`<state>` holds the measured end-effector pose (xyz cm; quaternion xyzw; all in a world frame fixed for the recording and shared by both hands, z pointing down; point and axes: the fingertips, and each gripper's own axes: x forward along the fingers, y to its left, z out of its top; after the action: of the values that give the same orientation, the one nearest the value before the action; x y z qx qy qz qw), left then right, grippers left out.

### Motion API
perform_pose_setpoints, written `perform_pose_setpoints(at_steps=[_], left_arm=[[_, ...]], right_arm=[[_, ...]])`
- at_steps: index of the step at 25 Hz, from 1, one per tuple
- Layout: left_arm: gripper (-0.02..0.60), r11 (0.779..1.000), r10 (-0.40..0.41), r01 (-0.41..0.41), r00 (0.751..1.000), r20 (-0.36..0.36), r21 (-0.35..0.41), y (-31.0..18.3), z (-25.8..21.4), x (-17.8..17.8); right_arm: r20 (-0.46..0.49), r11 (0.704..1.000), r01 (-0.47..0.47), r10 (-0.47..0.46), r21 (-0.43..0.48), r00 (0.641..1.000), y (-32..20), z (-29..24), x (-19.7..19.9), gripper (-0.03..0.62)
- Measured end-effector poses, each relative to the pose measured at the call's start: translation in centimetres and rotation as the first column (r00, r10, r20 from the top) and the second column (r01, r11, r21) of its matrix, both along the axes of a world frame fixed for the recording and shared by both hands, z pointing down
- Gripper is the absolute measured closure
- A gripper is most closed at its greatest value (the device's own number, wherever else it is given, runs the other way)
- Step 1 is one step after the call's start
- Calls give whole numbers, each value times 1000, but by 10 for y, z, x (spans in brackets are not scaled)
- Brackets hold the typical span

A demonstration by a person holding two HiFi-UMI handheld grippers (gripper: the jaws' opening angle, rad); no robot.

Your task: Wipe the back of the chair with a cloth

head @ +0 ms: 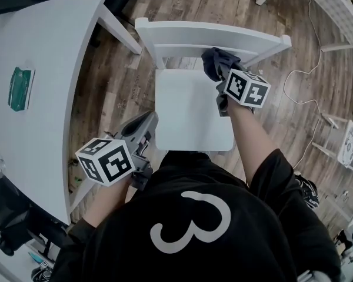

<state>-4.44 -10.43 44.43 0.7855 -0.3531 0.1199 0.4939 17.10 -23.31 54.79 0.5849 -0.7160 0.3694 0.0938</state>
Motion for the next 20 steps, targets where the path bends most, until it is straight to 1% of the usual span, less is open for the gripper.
perform_pose_setpoints(at_steps=[6, 8, 11, 13, 16, 20], left_arm=[[568, 1000, 27, -27, 1000, -4, 7, 3, -5, 25], [568, 1000, 29, -29, 1000, 0, 9, 6, -5, 28], [568, 1000, 22, -23, 1000, 9, 9, 13, -5, 32], [568, 1000, 16, -16, 1000, 14, 11, 20, -5, 37], [568, 1000, 3, -3, 1000, 21, 15, 30, -8, 43], [568, 999, -35, 34, 999, 33, 31, 45, -14, 41]], right_arm=[[-35, 999, -43, 43, 3, 998, 10, 0, 50, 540], [-36, 997, -72, 72, -6, 997, 15, 2, 68, 540], [38, 985, -173, 174, -25, 984, 22, 3, 95, 540], [78, 975, -218, 220, -28, 972, 26, 2, 110, 540], [85, 976, -216, 217, -20, 972, 28, 3, 118, 540], [82, 981, -191, 192, -22, 978, 27, 3, 117, 540]])
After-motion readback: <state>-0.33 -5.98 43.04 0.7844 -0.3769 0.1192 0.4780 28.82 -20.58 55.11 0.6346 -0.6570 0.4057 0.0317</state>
